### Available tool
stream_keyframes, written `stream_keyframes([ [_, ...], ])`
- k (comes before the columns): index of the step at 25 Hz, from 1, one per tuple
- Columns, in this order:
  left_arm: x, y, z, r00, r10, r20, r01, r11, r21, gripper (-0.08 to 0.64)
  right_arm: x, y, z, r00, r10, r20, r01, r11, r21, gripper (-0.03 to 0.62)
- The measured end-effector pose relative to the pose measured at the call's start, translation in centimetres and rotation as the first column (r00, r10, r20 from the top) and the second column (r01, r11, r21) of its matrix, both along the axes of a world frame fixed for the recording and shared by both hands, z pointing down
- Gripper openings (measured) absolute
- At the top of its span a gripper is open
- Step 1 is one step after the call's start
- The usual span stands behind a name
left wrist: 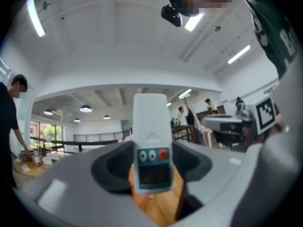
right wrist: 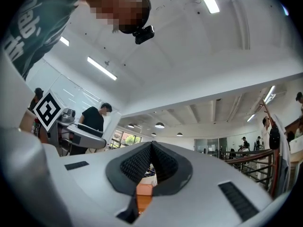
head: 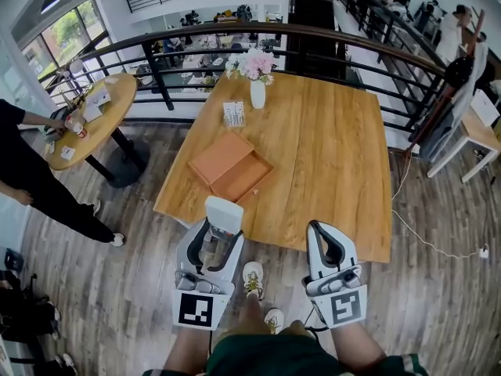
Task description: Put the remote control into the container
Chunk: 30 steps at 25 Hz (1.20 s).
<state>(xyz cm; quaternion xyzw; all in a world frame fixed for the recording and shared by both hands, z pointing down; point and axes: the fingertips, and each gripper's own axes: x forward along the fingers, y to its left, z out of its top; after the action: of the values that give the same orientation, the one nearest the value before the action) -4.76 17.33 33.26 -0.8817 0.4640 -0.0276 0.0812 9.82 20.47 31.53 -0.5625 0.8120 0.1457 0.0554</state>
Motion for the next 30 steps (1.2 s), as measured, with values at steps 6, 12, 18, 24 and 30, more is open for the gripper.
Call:
stream_keyframes([
  [6,0.4,-3.3,0.6,1.000,0.021,-0.007,-0.021,1.000,-0.008,0.249,-0.4,-3.3,0.3,1.000,0.013,0.002,-0.013,1.000,-0.008,0.015],
  [12,0.2,-7.3,1.4,0.999,0.034,-0.007,-0.034,0.999,-0.024,0.249,-1.1,-7.3,0.8,1.000,0.015,-0.012,-0.015,1.000,-0.016,0.015],
  [18,-0.6,-11.4,1.7,0.999,0.035,-0.016,-0.036,0.999,-0.037,0.249,-2.0,-10.9,0.8,1.000,0.012,-0.019,-0.012,1.000,-0.017,0.015],
  [24,-0.5,-14.4,2.3,0.998,0.054,-0.015,-0.055,0.998,-0.043,0.249,-1.7,-13.8,0.3,0.999,0.032,-0.028,-0.032,0.999,0.005,0.015],
  [30,0.0,-17.5,1.7,0.995,0.095,0.001,-0.095,0.995,-0.033,0.249,-2.0,-16.8,-0.7,0.998,0.049,-0.046,-0.048,0.999,0.017,0.015],
])
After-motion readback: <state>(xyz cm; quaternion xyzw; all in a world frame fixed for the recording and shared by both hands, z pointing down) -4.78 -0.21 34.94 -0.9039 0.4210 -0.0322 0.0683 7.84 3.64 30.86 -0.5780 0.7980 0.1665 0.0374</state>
